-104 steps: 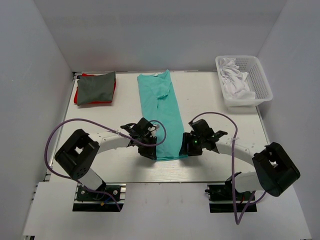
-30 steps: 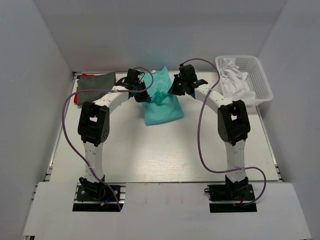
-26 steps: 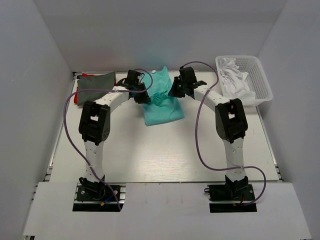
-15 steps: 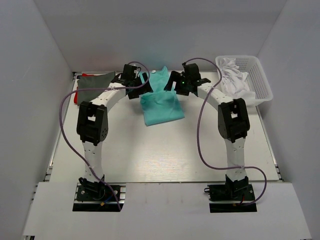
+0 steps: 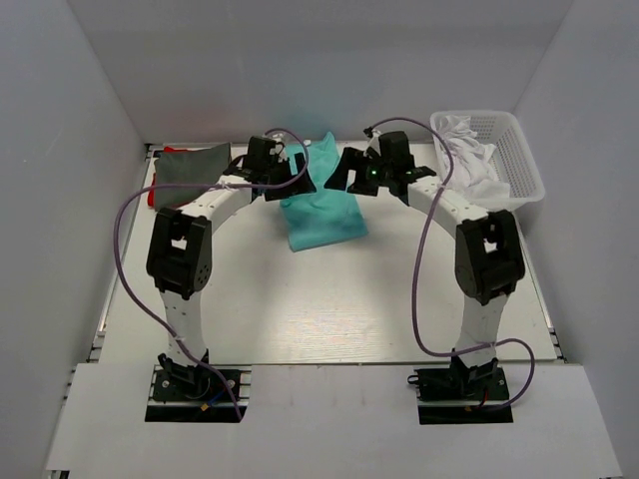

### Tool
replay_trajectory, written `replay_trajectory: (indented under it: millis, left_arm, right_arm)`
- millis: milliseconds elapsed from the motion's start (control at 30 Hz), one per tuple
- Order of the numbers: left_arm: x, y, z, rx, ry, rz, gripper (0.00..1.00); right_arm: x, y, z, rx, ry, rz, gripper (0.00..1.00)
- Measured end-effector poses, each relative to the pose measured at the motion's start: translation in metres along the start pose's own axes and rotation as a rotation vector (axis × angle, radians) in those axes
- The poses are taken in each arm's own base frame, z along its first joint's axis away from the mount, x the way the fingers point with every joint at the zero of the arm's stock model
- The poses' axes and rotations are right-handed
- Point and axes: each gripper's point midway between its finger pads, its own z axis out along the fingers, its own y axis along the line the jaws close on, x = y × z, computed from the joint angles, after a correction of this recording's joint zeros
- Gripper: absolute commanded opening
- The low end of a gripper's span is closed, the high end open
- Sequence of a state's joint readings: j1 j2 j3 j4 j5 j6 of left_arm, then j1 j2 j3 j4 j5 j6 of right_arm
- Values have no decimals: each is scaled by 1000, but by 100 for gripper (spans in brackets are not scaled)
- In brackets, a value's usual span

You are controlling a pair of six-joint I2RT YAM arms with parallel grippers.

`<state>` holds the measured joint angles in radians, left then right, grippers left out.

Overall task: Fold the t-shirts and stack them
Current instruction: Fold the folded rectangular tshirt in 1/3 of the way

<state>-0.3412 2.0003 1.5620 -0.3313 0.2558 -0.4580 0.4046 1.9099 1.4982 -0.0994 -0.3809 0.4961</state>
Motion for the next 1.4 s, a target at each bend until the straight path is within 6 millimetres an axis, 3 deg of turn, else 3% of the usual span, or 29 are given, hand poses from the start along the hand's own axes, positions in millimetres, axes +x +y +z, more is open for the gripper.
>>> replay_trajectory:
  millis: [167,333,433,667,900,1033,1200,1300,1400]
  left_arm:
    - [-6,14,33,12,1,26,100]
    - [8,38,69,-5,37,42,100]
    - [-4,35,77,19,10,66,100]
    - [-7,34,86,39,-2,96,100]
    - [-12,19,84,106,9,105,100]
    - [-37,0,72,137,-33,127,100]
    - [-58,-17,36,89,-92,131,100]
    - [-55,-22,-1,52,-104,118,100]
    - [-38,-26,-30,37,-83,99,100]
  right_arm:
    - [19,-15,42,-57,76,44,90]
    - [29,-43,82,-65,83,121,90]
    - [25,-60,95,-48,57,185,90]
    - [6,-97,97,-15,-37,316,90]
    - [5,-99,91,-65,-44,307,90]
    - [5,-88,75,-50,-24,259,90]
    - [-22,-43,17,-63,-99,157,90]
    - [-36,-19,-22,-56,-164,108,90]
    - [-33,-20,-42,2,-188,86,90]
